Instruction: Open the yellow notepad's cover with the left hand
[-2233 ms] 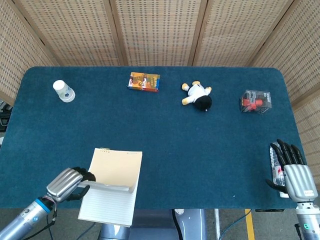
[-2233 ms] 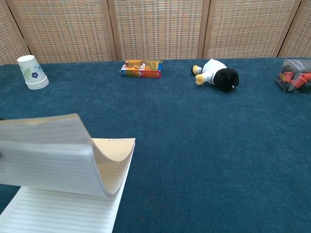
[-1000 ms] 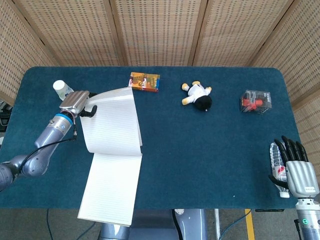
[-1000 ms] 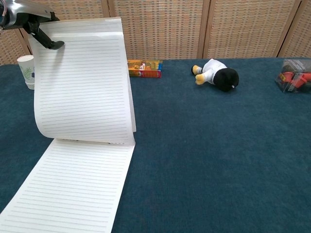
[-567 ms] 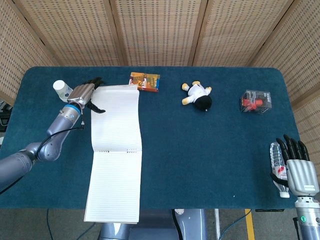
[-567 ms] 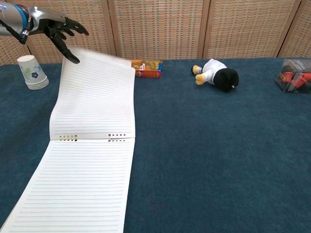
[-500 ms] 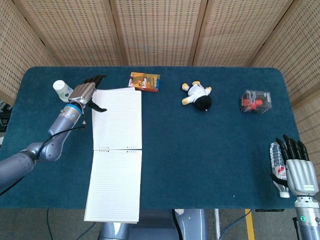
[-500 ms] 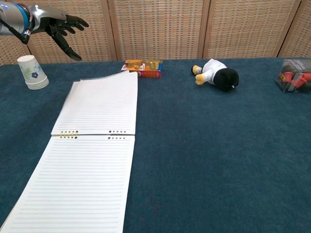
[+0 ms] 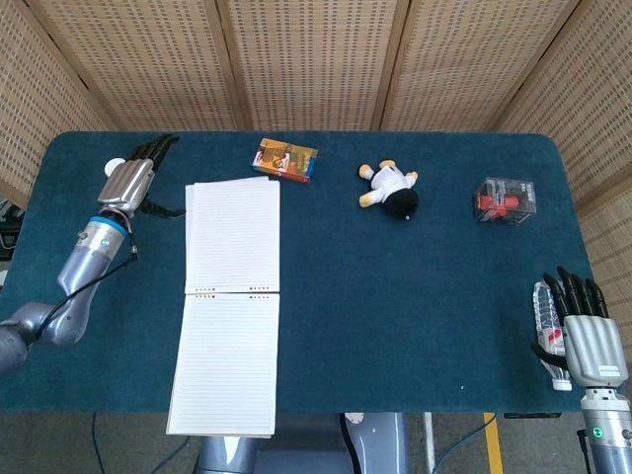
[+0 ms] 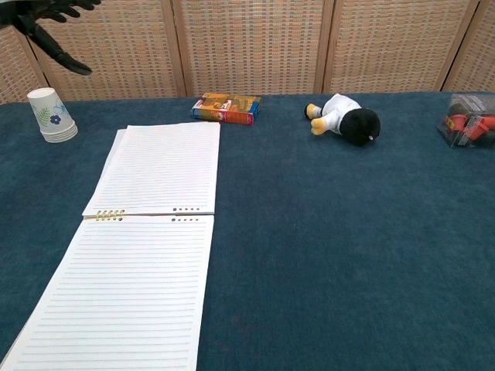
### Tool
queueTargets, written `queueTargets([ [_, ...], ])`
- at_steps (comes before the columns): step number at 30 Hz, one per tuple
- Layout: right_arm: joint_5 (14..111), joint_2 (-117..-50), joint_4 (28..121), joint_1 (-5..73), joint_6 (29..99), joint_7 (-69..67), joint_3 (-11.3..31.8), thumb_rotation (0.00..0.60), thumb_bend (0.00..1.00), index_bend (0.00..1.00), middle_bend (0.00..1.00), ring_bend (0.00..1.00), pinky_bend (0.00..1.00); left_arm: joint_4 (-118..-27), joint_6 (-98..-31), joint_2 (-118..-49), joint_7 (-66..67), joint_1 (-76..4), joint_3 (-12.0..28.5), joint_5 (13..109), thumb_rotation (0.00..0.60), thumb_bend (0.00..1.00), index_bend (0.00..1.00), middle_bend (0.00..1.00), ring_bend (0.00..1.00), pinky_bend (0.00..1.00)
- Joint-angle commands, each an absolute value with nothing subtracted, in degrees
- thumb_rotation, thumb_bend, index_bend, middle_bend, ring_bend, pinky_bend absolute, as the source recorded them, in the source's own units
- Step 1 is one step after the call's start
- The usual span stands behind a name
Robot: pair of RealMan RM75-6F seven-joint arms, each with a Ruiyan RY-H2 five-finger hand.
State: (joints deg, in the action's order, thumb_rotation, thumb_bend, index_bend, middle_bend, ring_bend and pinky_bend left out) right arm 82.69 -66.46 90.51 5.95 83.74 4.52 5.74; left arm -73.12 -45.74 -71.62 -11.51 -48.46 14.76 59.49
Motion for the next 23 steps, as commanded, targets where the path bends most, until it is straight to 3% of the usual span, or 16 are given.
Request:
queueTargets([
  [1,82.80,-66.24,90.38,5.86,83.85,3.80,5.75,0.600,0.00,0.00,0.00,0.00,0.00,-86.22,-55.69,-63.64,-6.68,-40.04,11.24,62.10,0.600,0.01,0.00,0.00,0.00,0.00],
  [5,82.89,-66.03,90.12,5.74,83.94,2.76,5.73,0.600,0.00,0.00,0.00,0.00,0.00,-95.99,-66.28,-59.70,-2.33,-31.97,7.51,64.67,0.600,0.00,0.00,0.00,0.00,0.00],
  [7,82.92,-65.90,89.88,5.79,83.73,2.06,5.71,0.600,0.00,0.00,0.00,0.00,0.00,-100.81,-74.19,-58.28,-1.77,-24.83,3.09,68.54,0.600,0.00,0.00,0.00,0.00,0.00],
  [11,82.74,-65.73,89.51,5.79,83.41,1.51,5.64,0.600,0.00,0.00,0.00,0.00,0.00,-102.59,-83.85,-59.28,0.33,-17.41,-0.77,74.04,0.600,0.00,0.00,0.00,0.00,0.00],
  [16,82.98,-65.52,89.71,5.61,84.01,1.29,5.75,0.600,0.00,0.00,0.00,0.00,0.00,-102.81,-88.23,-61.20,2.52,-13.41,-2.42,76.66,0.600,0.00,0.00,0.00,0.00,0.00],
  [23,83.22,-64.87,90.18,5.31,84.96,0.03,6.13,0.600,0.00,0.00,0.00,0.00,0.00,-105.50,-87.43,-61.29,6.66,-11.62,-3.60,77.71,0.600,0.00,0.00,0.00,0.00,0.00],
])
